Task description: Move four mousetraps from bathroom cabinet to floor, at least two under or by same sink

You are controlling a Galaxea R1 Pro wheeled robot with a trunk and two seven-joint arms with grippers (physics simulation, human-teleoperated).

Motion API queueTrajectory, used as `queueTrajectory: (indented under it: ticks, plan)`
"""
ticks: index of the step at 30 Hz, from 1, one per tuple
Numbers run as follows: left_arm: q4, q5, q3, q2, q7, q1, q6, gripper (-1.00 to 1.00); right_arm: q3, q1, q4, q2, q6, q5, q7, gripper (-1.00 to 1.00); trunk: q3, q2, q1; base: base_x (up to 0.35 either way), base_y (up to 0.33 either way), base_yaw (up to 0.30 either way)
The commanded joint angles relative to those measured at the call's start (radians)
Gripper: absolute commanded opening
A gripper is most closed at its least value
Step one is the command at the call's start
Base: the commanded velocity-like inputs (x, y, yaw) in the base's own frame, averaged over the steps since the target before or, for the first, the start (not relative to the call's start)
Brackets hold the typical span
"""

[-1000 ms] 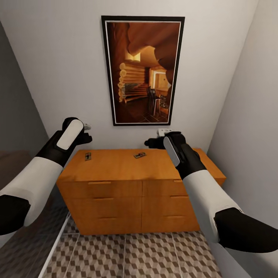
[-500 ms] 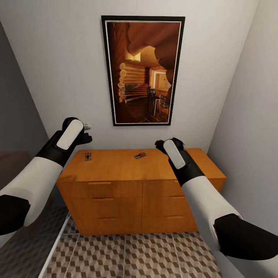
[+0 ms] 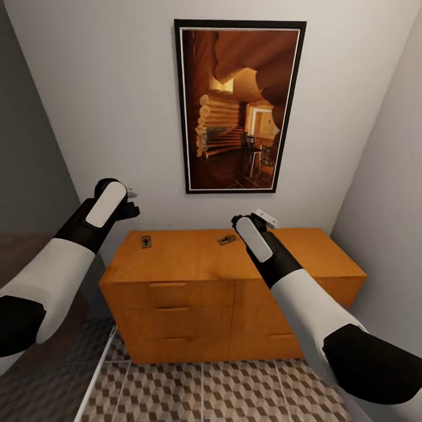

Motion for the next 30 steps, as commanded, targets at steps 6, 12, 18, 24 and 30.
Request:
queueTrajectory:
  ticks: [6,12,18,24,30]
  plan:
    - [-0.002,0.008,-0.005,0.001,0.010,-0.001,0.004,1.00,0.004,-0.001,0.000,0.000,0.005,-0.004,-0.007,1.00,-0.002,-0.001,0.000,0.067,0.148,0.000]
    - [-0.002,0.010,-0.005,0.002,0.010,0.000,0.004,1.00,0.005,0.005,0.001,0.001,0.005,-0.005,-0.007,1.00,-0.002,-0.001,0.000,0.015,0.032,0.000]
    - [-0.001,0.010,-0.005,0.002,0.008,0.005,0.004,1.00,0.006,0.017,0.002,0.001,0.005,-0.004,-0.008,1.00,-0.002,-0.001,0.000,0.004,0.008,0.000]
    - [-0.001,0.011,-0.005,0.002,-0.010,0.009,0.004,1.00,0.006,0.021,0.007,0.001,0.002,-0.003,-0.016,1.00,-0.002,-0.001,0.000,0.001,0.002,0.000]
    - [0.018,0.011,-0.005,0.001,-0.062,0.017,0.004,1.00,0.008,0.022,0.033,0.001,-0.046,0.001,-0.057,1.00,-0.002,-0.001,0.000,0.000,0.019,0.000]
